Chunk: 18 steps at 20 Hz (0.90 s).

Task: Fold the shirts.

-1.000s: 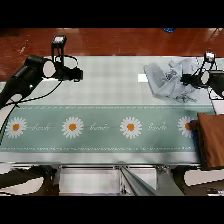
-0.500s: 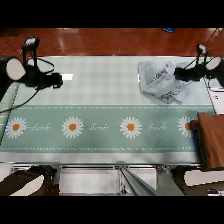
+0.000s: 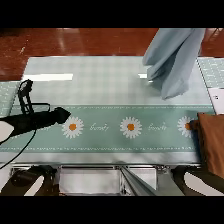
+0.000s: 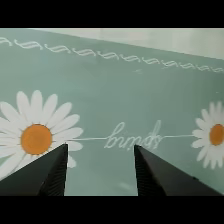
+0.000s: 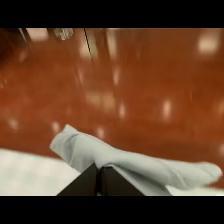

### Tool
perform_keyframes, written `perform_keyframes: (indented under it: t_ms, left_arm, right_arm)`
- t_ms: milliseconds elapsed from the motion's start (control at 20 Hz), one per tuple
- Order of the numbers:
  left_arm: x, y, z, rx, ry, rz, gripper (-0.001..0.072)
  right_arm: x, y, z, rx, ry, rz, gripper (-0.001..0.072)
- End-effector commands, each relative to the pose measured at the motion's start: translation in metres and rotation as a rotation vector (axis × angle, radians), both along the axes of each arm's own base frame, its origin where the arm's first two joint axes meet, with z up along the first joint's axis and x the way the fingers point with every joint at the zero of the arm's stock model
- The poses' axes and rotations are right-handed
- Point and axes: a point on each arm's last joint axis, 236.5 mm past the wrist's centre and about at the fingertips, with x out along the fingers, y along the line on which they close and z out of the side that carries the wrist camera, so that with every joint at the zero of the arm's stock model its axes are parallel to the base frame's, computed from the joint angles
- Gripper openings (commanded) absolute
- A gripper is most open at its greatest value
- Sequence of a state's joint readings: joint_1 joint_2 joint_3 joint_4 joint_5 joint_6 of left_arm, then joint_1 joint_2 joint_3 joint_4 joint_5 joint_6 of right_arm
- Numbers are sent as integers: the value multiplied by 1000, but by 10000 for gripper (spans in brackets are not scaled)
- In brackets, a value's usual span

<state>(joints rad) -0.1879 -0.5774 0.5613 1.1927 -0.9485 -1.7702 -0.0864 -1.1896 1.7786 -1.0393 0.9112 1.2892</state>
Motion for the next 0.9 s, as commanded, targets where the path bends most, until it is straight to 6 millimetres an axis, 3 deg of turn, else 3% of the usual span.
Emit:
perform_keyframes:
  t_ms: [0,150,200,300,500,650,850]
  left_arm:
    - [-11,-8,6,-56,-31,-7,507]
    - [-11,-8,5,-56,-29,-7,507]
    - [-11,-8,5,-55,-29,-7,507]
    - [-8,-5,7,-26,-59,-28,507]
    - [13,44,32,131,-138,48,507]
    - [19,68,50,130,-151,138,507]
    - [9,70,44,129,-103,136,507]
  right_arm:
    - [-61,31,93,0,-211,72,22]
    - [-97,66,132,2,-297,176,22]
    - [-107,80,133,0,-292,222,22]
    - [-127,117,110,-17,-199,353,22]
    - [-172,196,31,-81,73,635,22]
    - [-186,237,-37,-107,264,702,22]
    - [-201,276,-170,-126,553,730,22]
